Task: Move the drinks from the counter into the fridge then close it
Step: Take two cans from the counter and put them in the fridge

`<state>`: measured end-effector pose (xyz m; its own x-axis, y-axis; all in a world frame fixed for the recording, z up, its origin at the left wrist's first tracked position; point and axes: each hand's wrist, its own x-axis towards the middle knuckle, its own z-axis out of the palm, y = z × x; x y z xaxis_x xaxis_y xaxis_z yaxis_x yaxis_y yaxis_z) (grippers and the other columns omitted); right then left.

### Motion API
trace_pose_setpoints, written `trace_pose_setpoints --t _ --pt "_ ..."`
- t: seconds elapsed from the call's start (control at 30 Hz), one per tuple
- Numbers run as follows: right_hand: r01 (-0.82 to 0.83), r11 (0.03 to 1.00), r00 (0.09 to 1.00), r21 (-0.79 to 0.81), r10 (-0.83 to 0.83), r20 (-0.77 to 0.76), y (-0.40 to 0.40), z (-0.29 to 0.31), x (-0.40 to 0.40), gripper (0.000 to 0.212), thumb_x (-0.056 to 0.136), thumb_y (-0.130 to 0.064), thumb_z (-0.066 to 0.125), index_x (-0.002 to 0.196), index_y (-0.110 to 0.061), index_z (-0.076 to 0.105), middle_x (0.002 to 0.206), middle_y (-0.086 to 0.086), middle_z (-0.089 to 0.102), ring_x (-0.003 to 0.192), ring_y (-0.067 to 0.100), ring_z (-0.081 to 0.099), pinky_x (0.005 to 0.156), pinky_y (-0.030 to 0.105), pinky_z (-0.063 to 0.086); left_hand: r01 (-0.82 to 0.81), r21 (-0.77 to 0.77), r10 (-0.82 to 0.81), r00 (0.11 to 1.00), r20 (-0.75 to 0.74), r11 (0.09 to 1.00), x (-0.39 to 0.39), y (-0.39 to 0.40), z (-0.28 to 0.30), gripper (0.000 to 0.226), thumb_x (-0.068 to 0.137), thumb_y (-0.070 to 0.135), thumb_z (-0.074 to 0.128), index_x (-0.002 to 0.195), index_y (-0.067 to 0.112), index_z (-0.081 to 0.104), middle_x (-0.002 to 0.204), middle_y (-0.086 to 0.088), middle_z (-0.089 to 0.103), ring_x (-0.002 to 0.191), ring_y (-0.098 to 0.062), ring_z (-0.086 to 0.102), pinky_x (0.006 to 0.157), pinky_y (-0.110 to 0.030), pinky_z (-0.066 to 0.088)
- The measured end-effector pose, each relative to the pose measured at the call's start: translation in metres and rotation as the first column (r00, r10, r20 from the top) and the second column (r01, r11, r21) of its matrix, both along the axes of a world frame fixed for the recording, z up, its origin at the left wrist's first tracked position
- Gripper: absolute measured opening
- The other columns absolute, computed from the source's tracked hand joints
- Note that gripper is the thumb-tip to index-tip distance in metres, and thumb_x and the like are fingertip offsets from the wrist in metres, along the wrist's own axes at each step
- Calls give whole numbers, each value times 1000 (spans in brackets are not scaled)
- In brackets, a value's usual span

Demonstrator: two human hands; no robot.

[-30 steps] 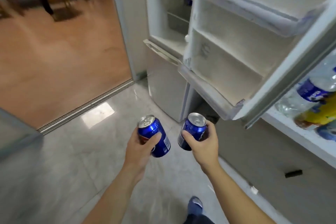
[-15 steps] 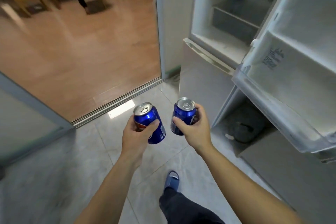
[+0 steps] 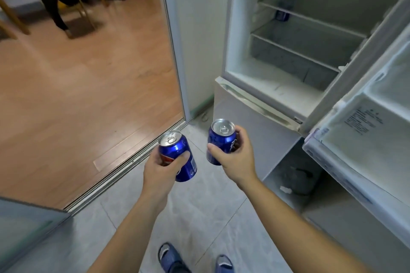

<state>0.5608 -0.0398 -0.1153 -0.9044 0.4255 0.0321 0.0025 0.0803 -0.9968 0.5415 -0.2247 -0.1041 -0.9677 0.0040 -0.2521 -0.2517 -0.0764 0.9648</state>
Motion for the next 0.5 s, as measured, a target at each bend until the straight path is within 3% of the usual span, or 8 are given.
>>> trace_pose_setpoints --t 0.23,0.37,0.5 --pt "262 958 965 120 -260 -29 18 8 -68 64 64 -28 90 112 -46 51 109 -24 63 101 -6 61 75 8 50 261 9 -260 964 -52 965 -122 23 6 60 51 41 88 107 44 65 104 10 73 97 -11 68 80 -33 55" --pt "376 921 927 101 -372 -52 31 19 -98 66 66 -18 90 115 -41 52 113 -19 63 98 -8 61 72 6 49 400 -13 -399 909 -118 916 -180 40 16 54 53 44 87 102 51 65 102 12 74 91 -6 69 76 -27 53" --pt "498 858 867 123 -497 -39 52 23 -124 65 65 -25 90 115 -42 51 112 -21 62 99 -9 60 72 10 53 473 -38 -473 868 -153 880 -224 69 23 52 53 45 86 101 48 65 96 13 74 85 -2 69 64 -17 53"
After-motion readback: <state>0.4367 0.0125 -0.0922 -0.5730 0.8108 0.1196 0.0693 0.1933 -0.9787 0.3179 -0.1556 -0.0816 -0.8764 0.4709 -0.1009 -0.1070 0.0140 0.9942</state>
